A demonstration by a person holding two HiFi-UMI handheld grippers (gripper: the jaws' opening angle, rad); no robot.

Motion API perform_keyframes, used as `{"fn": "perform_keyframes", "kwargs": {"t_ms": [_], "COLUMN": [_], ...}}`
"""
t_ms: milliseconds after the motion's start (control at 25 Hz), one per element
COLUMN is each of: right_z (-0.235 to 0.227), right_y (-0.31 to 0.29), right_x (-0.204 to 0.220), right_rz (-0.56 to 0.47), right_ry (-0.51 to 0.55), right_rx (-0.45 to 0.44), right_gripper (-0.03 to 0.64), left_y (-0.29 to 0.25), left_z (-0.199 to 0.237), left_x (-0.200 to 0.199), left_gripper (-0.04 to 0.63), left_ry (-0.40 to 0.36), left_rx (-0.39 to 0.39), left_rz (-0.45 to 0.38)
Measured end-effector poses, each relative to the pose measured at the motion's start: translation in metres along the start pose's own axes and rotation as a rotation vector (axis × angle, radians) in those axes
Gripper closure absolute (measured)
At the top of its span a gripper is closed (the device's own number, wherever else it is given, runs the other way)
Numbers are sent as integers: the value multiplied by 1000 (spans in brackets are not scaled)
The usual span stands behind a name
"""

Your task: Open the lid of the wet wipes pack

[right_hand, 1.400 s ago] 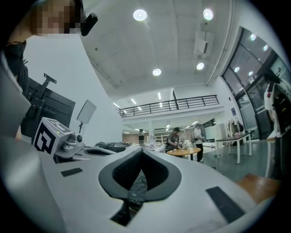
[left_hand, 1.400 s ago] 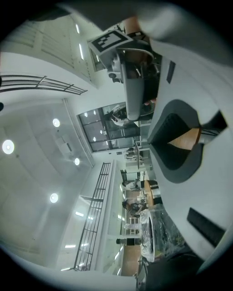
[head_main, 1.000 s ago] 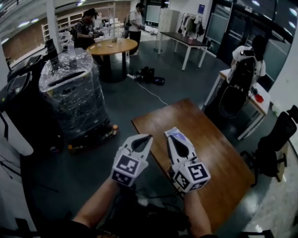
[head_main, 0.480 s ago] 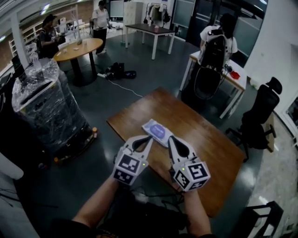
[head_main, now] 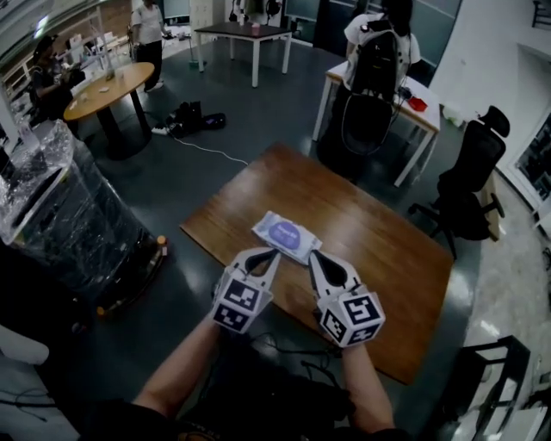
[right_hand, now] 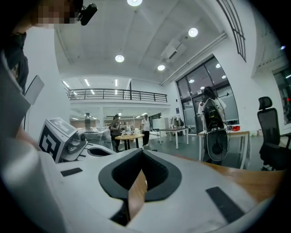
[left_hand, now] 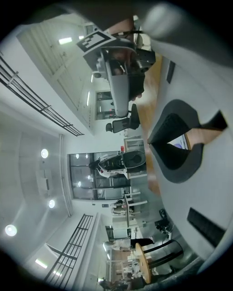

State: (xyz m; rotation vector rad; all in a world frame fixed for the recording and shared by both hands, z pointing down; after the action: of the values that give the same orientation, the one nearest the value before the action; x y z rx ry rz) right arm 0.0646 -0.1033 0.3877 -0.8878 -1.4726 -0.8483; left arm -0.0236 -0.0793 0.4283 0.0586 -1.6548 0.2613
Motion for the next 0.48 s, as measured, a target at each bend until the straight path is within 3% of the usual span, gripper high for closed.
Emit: {"fn": "perform_keyframes", "kwargs": {"t_ms": [320,480], "right_z": [-8,-21], "right_y": [-41,-55], "right_x": [54,82], "right_rz": [139,202], "right_ry": [28,28], "right_rx": [128,194], "right_gripper": [606,606], "left_y": [-35,-56], "left_z": [40,54], "left_x": [46,74], "left_gripper": [589,589], "left_ry": [10,-32], "left_rx": [152,230], "left_rz": [74,130]}}
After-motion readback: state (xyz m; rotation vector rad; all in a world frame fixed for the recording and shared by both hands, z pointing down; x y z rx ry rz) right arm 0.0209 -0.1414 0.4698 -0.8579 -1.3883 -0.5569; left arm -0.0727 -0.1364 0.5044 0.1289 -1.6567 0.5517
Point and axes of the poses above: the fingertips, and each gripper's own axes: y backward along the fingers, z to its left, x out of its underside, the point moved 2 cm from there along y, backward along the fingers, and after that the axes turned 9 degrees about -z, right-handed, at the moved point
